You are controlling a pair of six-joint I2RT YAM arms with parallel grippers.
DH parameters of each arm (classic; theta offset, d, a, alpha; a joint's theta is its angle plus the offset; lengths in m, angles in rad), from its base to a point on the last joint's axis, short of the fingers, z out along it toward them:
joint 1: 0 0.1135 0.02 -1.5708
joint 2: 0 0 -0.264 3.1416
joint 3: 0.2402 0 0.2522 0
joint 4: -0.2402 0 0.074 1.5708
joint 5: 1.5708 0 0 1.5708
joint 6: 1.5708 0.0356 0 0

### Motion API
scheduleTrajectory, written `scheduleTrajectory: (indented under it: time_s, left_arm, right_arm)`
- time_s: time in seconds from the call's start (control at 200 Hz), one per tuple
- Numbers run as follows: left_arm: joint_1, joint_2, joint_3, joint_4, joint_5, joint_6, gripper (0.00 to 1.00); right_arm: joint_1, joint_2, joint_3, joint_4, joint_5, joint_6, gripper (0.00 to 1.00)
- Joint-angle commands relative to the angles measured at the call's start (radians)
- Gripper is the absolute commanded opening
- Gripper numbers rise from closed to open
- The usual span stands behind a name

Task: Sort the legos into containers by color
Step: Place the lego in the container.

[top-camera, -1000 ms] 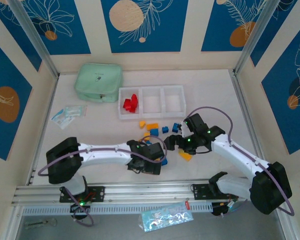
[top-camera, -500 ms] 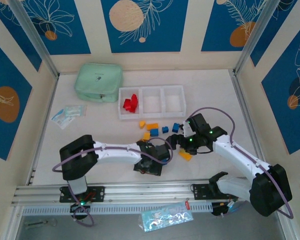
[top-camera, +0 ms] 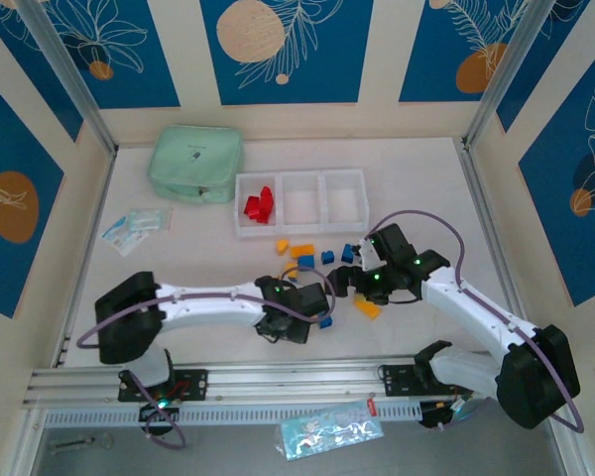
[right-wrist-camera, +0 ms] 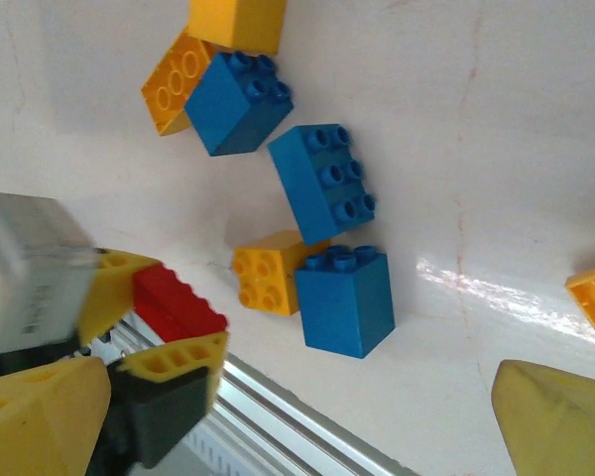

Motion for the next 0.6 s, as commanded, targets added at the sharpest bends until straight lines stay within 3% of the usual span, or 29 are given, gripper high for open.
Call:
scheduleTrajectory:
  time_s: [0.0,0.18,0.31,0.595]
  left_arm:
    - [0.03,-0.106,0.045,-0.138,-0.118,0.04,0.51]
    - [0.171,-0.198,0.118,-0.194,-0.212,0.177,0.51]
    - [0.323,-0.204,0.185,-0.131,-0.225,0.318,0.51]
    - [0.575,0.046,0.417,-0.005,-0.181,0.511,0.51]
  right_arm:
    - [0.024,-0.005,0.066,-0.026,0.013,-0.023,0.99]
    - [0.029,0.027,0.137,-0.012,0.056,-0.02,0.99]
    - [0.032,0.072,0.197,0.012,0.068,-0.032,0.99]
    - [0.021,0.183,0.314,0.044,0.098,-0.043,0.99]
